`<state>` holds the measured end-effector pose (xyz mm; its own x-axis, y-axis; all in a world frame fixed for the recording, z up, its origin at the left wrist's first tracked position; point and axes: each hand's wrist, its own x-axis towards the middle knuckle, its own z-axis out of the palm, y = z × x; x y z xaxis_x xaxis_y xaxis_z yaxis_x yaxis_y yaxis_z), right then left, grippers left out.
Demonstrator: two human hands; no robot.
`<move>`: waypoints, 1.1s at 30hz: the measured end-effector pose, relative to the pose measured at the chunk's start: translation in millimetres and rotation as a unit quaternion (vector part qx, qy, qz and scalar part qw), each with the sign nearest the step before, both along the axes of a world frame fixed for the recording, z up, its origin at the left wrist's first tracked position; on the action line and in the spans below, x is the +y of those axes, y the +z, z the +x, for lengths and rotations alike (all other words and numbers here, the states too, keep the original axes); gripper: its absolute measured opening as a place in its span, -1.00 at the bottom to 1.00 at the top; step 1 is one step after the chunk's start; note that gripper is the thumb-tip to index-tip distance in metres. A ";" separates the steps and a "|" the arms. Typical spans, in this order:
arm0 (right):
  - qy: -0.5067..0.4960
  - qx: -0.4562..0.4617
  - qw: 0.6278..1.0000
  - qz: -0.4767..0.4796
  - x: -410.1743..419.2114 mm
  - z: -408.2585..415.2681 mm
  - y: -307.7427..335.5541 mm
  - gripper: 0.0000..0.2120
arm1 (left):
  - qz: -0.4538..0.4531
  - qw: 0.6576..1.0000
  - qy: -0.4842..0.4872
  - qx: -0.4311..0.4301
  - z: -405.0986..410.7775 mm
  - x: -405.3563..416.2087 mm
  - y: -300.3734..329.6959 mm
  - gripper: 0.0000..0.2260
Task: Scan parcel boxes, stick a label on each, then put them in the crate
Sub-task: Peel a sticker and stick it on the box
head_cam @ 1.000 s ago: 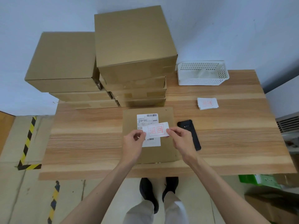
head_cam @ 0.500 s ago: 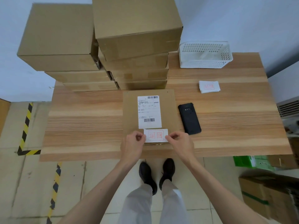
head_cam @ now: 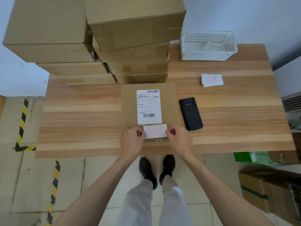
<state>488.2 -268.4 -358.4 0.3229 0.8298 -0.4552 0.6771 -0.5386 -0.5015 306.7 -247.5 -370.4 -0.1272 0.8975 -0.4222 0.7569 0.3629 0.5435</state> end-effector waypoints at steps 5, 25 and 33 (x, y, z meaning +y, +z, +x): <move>0.016 -0.033 0.999 0.004 -1.8 -2.8 -5.2 -0.85 | 0.047 0.998 -0.025 0.016 0.1 -2.8 -2.1 -0.89; 0.229 -0.182 0.951 0.096 -27.2 11.9 -19.4 -0.59 | 0.314 0.896 -0.280 0.138 -35.9 -15.8 -27.6 -0.69; 0.211 -0.154 0.960 0.103 -14.4 -6.5 -24.5 -0.67 | 0.235 0.947 -0.209 0.074 -8.5 -11.4 -31.0 -0.62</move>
<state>481.7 -282.8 -382.9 0.0305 0.9785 -0.2039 0.9463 -0.0939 -0.3094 298.3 -259.0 -401.3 0.2531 0.9670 0.0302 0.8613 -0.2394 0.4482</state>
